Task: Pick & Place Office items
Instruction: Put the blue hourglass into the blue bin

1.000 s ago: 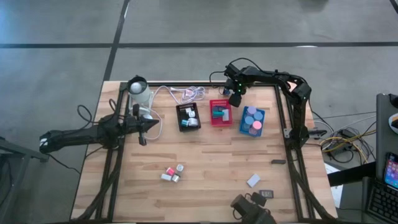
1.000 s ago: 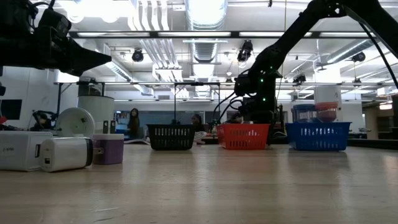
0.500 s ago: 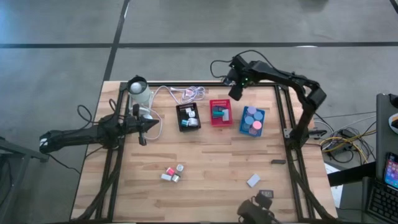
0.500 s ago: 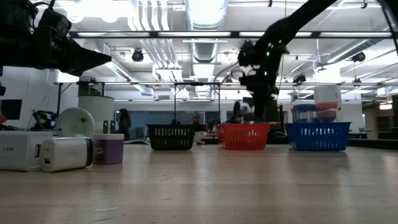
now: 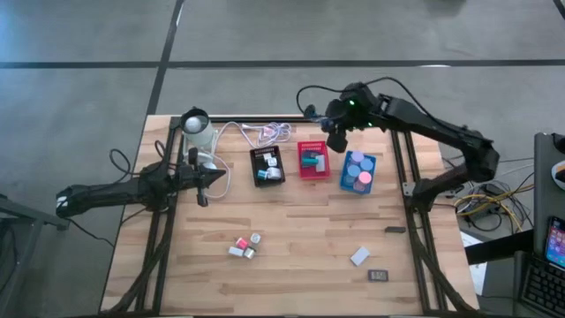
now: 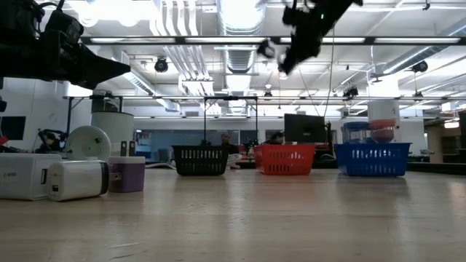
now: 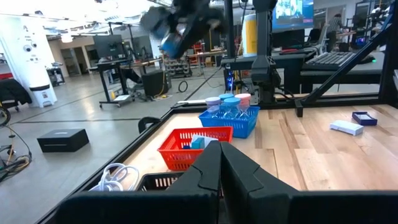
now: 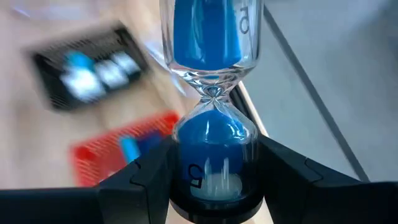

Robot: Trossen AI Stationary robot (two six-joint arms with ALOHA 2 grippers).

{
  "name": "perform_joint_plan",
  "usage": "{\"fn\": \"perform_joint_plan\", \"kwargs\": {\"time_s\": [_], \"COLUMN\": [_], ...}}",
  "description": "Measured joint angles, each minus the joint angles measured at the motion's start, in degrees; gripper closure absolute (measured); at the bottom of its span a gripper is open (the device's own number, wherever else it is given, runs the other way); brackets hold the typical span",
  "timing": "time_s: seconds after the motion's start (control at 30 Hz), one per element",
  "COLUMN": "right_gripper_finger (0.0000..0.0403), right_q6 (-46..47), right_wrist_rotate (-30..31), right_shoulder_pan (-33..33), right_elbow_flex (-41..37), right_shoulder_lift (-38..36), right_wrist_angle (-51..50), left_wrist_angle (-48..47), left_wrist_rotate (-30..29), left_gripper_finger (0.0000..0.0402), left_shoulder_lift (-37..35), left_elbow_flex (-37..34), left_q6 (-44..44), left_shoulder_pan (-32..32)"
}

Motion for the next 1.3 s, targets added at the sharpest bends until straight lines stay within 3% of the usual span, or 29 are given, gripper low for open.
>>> {"fn": "perform_joint_plan", "kwargs": {"time_s": [0.13, 0.5, 0.77, 0.97, 1.17, 1.3], "right_gripper_finger": [0.0218, 0.0218, 0.0218, 0.0218, 0.0218, 0.0218], "right_q6": [1.5, 3.1, 4.5, 5.7, 6.8, 6.3], "right_wrist_rotate": [-3.5, -3.5, -3.4, 4.4, 10.1, 10.2], "right_shoulder_pan": [5.3, 20.1, 26.5, 28.3, 29.6, 29.7], "right_elbow_flex": [-2.5, -16.9, -33.4, -41.4, -46.2, -47.0], "right_shoulder_lift": [-4.7, -10.8, -11.7, -11.7, -11.7, -11.7], "right_wrist_angle": [6.7, 21.2, 44.3, 54.1, 58.8, 60.6], "left_wrist_angle": [0.2, 1.1, 1.8, 1.7, 1.7, 1.7], "left_wrist_rotate": [0.0, 1.3, 11.5, 18.9, 19.3, 21.2], "left_gripper_finger": [0.0396, 0.0396, 0.0396, 0.0396, 0.0396, 0.0396], "left_shoulder_lift": [0.0, 0.0, 0.0, 0.5, 1.4, 1.9], "left_elbow_flex": [0.0, 0.0, 0.0, 0.0, 0.0, 0.0], "left_q6": [-0.9, -5.9, -7.5, -9.3, -10.5, -9.8], "left_shoulder_pan": [0.0, 0.0, 0.0, 0.0, 0.0, 0.0]}}
